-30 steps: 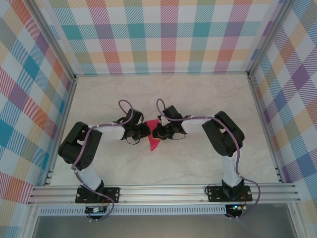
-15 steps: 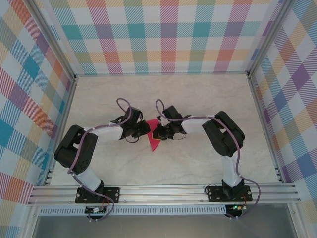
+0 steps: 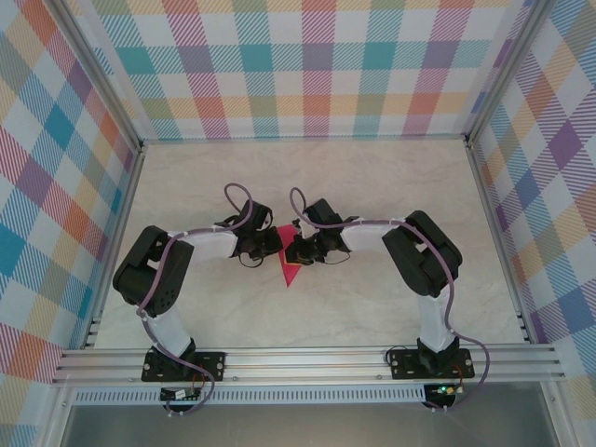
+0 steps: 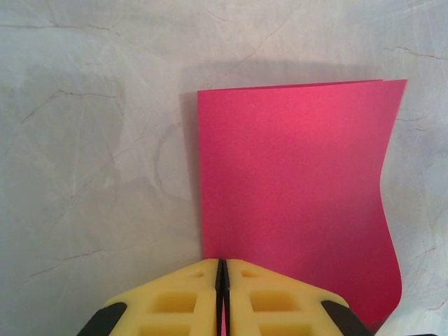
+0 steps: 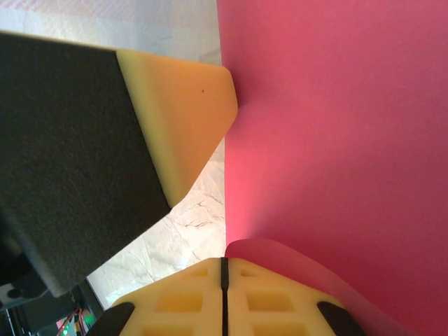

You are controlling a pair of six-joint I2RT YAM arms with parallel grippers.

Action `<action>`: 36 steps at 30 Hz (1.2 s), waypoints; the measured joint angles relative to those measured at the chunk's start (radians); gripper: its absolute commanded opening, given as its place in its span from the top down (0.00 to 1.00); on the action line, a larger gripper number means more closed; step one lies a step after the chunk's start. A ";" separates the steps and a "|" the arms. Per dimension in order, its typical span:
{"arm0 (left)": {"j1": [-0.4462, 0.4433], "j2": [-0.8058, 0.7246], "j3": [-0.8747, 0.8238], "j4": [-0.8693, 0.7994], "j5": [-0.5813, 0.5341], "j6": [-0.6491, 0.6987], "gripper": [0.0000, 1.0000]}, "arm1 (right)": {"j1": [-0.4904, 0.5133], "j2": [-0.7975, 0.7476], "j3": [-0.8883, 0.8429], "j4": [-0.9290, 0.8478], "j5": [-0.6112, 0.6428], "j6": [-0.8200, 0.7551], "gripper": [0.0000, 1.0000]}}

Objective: Fold a paper plane with a square sheet of paper (pick it up from the middle)
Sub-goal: Third fold the triangle at the center of the table.

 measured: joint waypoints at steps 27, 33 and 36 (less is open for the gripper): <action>0.000 0.000 0.003 -0.012 0.002 0.000 0.89 | 0.002 -0.006 0.007 -0.035 0.053 0.003 0.91; 0.000 0.000 0.003 -0.012 0.002 0.000 0.89 | 0.002 0.011 0.015 -0.032 0.050 0.003 0.91; 0.000 0.000 0.003 -0.012 0.002 0.000 0.89 | 0.002 0.019 0.016 -0.029 0.051 0.003 0.91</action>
